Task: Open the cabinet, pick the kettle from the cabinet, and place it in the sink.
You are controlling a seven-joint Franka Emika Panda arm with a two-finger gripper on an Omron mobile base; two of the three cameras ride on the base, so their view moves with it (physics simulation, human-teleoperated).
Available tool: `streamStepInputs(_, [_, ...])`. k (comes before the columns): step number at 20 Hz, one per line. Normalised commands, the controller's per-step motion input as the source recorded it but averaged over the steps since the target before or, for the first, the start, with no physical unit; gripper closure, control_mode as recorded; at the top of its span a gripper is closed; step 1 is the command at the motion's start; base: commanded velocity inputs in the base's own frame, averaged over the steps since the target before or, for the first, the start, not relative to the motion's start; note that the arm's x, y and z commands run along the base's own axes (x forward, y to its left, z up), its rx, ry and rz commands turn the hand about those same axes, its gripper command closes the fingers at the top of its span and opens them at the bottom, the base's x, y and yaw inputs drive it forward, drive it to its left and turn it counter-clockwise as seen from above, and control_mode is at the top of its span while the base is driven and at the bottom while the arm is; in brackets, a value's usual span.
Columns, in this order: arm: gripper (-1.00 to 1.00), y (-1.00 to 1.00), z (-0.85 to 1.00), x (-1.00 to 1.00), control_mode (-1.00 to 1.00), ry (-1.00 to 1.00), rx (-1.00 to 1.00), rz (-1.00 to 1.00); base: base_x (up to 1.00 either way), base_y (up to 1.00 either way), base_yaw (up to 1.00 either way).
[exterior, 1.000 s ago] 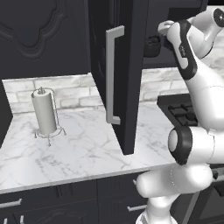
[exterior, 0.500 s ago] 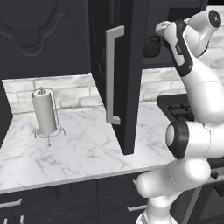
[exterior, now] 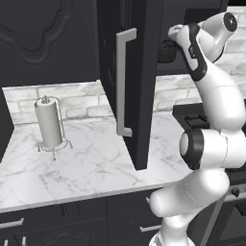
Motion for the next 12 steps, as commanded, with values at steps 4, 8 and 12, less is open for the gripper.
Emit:
streamStepInputs(4, [-1.00,0.00,-0.07,0.23,-1.00,0.00,0.00,0.00,0.00,0.00,0.00])
streamStepInputs(8, [-1.00,0.00,-0.03,0.29,-1.00,0.00,0.01,0.00,0.00,0.00,0.00])
streamStepInputs(12, [-1.00,0.01,-0.08,0.25,-1.00,0.00,0.04,0.00,0.00,0.00,0.00])
